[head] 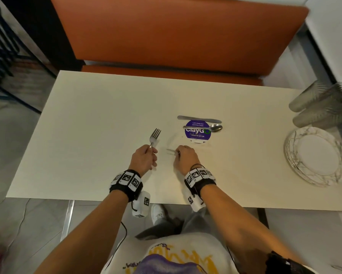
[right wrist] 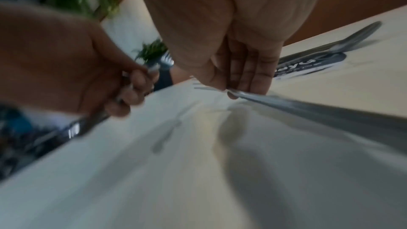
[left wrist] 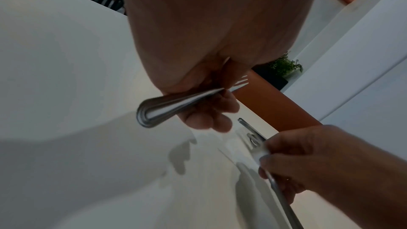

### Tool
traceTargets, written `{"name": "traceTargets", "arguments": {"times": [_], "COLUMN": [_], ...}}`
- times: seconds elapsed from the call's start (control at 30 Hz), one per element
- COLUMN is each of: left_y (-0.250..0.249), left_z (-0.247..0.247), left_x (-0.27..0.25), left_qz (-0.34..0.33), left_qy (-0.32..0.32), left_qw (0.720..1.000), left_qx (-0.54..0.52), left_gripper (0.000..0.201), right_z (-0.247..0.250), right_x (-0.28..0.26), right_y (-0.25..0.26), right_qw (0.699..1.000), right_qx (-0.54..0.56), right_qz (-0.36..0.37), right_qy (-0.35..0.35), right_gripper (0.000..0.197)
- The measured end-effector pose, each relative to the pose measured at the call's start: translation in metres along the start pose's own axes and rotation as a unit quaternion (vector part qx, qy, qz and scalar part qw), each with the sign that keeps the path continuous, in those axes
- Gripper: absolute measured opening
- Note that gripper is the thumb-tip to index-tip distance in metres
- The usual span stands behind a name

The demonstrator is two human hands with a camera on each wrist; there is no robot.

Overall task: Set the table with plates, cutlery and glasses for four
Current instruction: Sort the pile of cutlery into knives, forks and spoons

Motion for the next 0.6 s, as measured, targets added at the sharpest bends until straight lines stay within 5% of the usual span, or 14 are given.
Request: {"name": "traceTargets", "arguments": {"times": [0.13,0.37,0.5,0.6], "left_y": [-0.011,-0.051,-0.064,-0.065], "left_z": [-0.017,-0.063,-0.076,-0.080], "left_x": [0.007,-0.009,-0.014,-0.013], "left_qz": [-0.004,0.020,0.018,0.023], "left_qy": [0.029,0.127,0.140,0.135], "left_qw": [0.998,0.984,0.982,0.982], "left_qx": [-0.063,-0.125,-0.123,-0.131], "left_gripper": [0.030,0.031,0.033,0.035], "right_z": [0.051,0.079,0.081,0.088], "right_x": [-0.001,0.001,0.002,0.002], "right_y": [-0.001,0.001,-0.015,-0.024], "right_qw": [0.980,0.875,0.875,0.911], "right_qx": [0.167,0.459,0.443,0.357], "right_qz": [-0.051,-0.122,-0.156,-0.151], "right_qy": [-0.096,-0.091,-0.114,-0.136], "right_gripper": [0.012,0.019,0.025,0.029]}}
Point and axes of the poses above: each hand's wrist, its own x-axis towards the middle knuckle, its own z-axis out of the back of the hand, y = z × x, the point moved 7 cm from there along x, towards the middle knuckle, and after that the axes turned 2 degrees about -z, right-handed, at the moved point
